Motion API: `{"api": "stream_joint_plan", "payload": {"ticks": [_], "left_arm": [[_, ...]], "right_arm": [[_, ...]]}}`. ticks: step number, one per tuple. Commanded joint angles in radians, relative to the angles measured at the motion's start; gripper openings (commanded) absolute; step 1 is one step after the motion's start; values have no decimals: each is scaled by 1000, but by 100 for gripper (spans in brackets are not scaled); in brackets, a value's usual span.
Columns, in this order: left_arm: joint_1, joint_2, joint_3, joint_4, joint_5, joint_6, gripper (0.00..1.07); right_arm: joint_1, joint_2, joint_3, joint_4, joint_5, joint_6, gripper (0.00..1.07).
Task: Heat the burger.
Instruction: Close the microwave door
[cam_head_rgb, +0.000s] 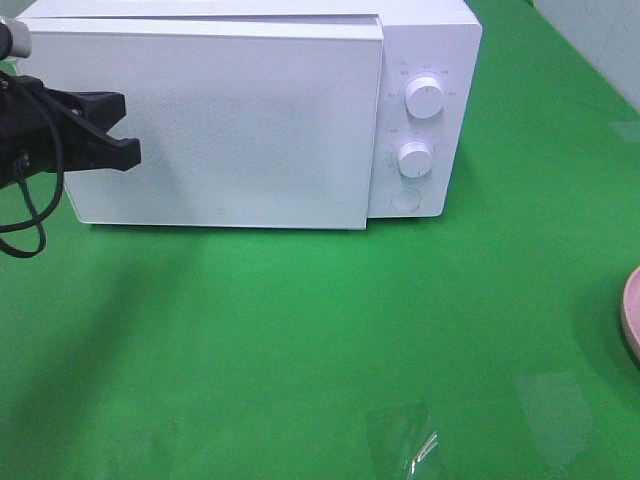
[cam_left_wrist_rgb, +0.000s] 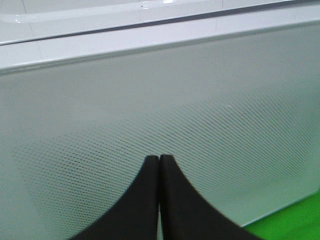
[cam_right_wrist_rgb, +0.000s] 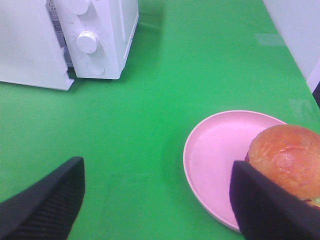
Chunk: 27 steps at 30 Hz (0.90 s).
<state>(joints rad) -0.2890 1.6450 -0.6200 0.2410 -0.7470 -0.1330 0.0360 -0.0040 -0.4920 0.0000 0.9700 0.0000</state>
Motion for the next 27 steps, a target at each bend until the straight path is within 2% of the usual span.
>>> {"api": "stream_joint_plan", "payload": {"ticks": [1, 9, 21, 27], "left_arm": [[-47, 30, -45, -35, 4, 20, 0], [-100, 85, -117, -41, 41, 20, 0], [-200, 198, -302, -59, 110, 21, 0], [-220, 238, -358, -67, 147, 18, 0]], "right_arm": [[-2, -28, 2, 7, -9, 0, 76], [-2, -28, 2, 7, -9, 0, 76], [-2, -28, 2, 7, -9, 0, 76], [-2, -28, 2, 7, -9, 0, 76]]}}
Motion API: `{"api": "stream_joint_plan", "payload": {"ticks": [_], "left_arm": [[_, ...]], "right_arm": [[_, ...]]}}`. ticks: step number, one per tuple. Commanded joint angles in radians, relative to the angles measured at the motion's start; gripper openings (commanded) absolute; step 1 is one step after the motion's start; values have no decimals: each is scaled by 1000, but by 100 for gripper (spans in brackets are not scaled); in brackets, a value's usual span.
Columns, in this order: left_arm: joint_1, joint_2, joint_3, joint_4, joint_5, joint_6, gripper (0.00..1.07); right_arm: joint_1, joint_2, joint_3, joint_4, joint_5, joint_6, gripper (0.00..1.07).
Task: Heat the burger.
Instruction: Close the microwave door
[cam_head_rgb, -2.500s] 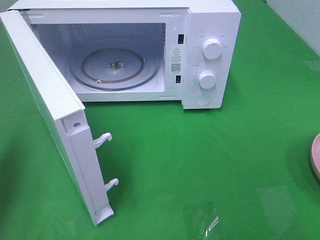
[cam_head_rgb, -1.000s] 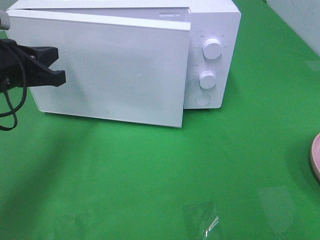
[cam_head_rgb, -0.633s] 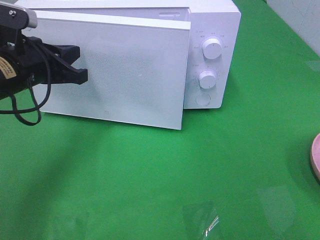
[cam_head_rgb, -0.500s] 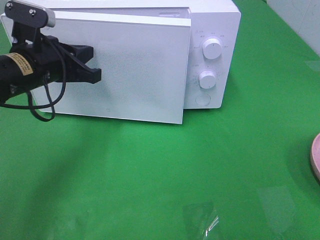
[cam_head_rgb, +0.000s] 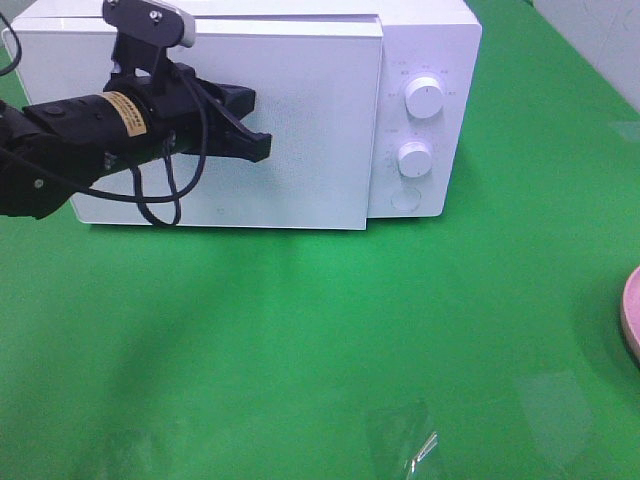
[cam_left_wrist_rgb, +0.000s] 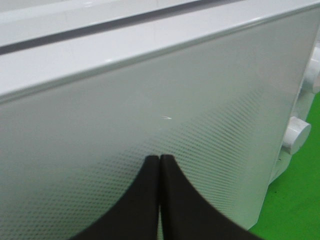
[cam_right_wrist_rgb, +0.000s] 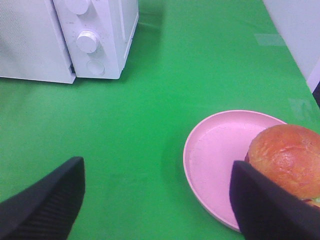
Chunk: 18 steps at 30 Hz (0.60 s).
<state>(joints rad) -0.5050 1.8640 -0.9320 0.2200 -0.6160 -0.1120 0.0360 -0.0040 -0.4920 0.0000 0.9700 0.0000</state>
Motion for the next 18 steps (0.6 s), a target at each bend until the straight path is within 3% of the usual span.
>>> {"api": "stream_joint_plan", "payload": {"ticks": [1, 18], "left_arm": [[-4, 19, -46, -46, 16, -3, 0], [-75, 112, -228, -76, 84, 3, 0]], "right_arm": [[-2, -28, 2, 7, -9, 0, 76], [-2, -28, 2, 7, -9, 0, 76]]}}
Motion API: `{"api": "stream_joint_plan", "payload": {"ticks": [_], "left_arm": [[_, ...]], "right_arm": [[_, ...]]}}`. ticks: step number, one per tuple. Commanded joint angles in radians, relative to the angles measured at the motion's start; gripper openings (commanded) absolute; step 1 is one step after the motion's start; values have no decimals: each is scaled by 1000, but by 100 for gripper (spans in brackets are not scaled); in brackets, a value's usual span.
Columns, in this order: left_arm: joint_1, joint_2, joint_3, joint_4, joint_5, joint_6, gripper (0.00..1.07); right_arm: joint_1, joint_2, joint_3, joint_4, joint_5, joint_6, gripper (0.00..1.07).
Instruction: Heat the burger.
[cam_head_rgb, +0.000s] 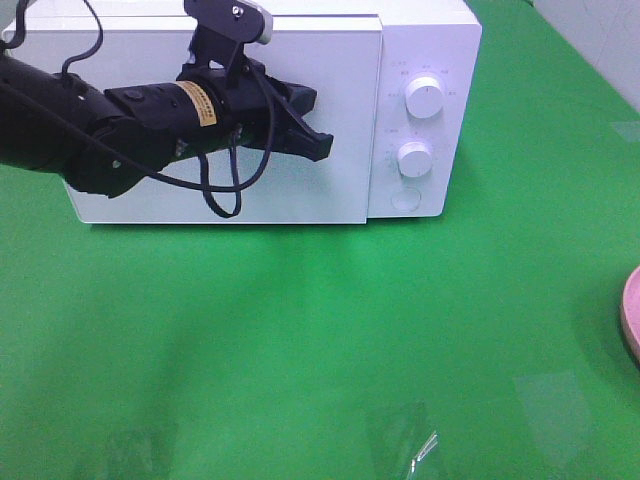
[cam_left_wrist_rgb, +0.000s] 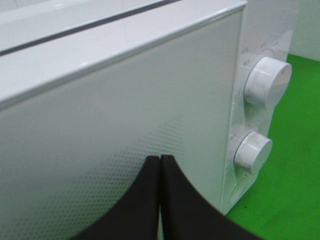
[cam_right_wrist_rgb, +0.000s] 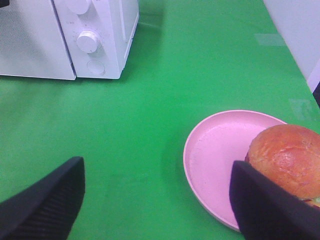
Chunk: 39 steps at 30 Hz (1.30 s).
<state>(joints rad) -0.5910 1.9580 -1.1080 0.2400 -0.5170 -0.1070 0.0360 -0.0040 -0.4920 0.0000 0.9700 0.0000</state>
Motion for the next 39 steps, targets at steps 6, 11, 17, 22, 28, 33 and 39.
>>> {"api": "stream_joint_plan", "payload": {"ticks": [6, 11, 17, 22, 28, 33, 39], "left_arm": [[3, 55, -125, -117, 2, 17, 0], [1, 72, -165, -132, 45, 16, 0], [-34, 42, -164, -130, 183, 14, 0], [-87, -28, -164, -131, 439, 14, 0], [-134, -86, -164, -131, 627, 14, 42], [-194, -147, -164, -146, 803, 13, 99], [-238, -212, -164, -148, 945, 13, 98]], "right_arm": [[-2, -28, 2, 7, -9, 0, 76], [-2, -28, 2, 7, -9, 0, 76], [-2, -28, 2, 7, -9, 0, 76], [-2, -28, 2, 7, -9, 0, 76], [-2, -28, 2, 7, -9, 0, 76], [-2, -28, 2, 8, -9, 0, 76], [-2, -28, 2, 8, -9, 0, 76]]}}
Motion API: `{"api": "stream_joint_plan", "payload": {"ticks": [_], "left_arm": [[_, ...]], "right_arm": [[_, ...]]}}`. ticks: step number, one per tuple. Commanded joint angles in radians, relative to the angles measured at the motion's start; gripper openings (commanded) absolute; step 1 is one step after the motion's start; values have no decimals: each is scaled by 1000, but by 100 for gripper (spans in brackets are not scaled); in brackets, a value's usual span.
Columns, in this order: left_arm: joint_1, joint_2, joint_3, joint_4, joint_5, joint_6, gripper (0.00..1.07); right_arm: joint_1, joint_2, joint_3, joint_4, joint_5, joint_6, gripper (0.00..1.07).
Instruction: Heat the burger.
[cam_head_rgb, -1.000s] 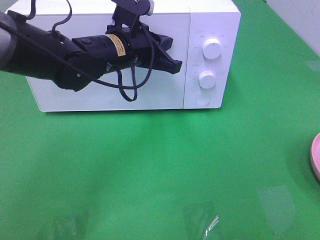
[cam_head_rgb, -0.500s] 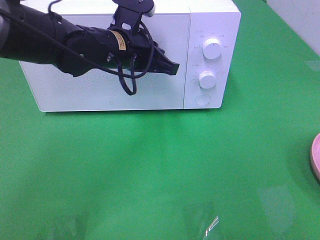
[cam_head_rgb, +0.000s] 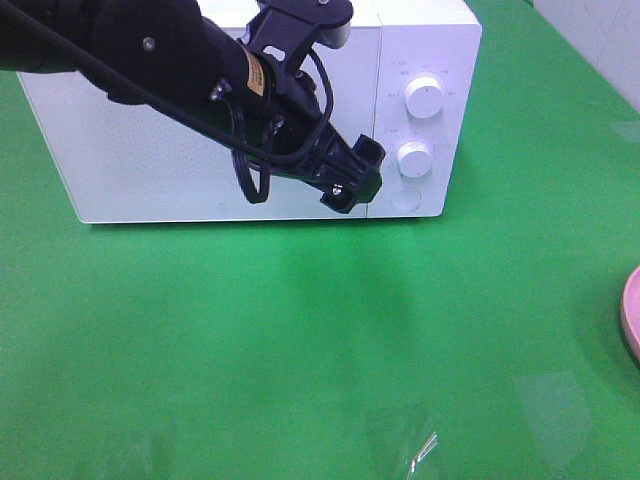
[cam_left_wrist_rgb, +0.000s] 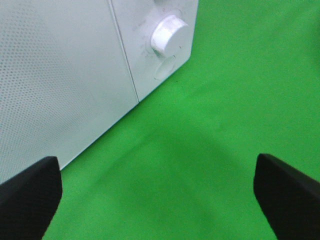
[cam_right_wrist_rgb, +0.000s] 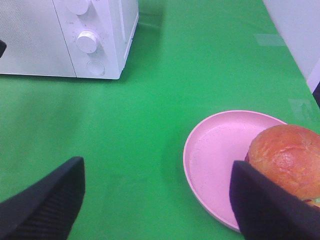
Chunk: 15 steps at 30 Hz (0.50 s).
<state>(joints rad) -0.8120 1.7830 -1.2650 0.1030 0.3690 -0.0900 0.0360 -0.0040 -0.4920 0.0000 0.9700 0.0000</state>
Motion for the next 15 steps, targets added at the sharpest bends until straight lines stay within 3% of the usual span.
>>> {"api": "stream_joint_plan", "payload": {"ticks": [1, 13, 15], "left_arm": [[-17, -37, -7, -11, 59, -4, 98], [-22, -158, -7, -42, 470, -6, 98], [19, -187, -7, -46, 566, -42, 98]], "right_arm": [[-2, -28, 2, 8, -9, 0, 76], [-2, -28, 2, 8, -9, 0, 76], [-2, -28, 2, 8, -9, 0, 76]]}}
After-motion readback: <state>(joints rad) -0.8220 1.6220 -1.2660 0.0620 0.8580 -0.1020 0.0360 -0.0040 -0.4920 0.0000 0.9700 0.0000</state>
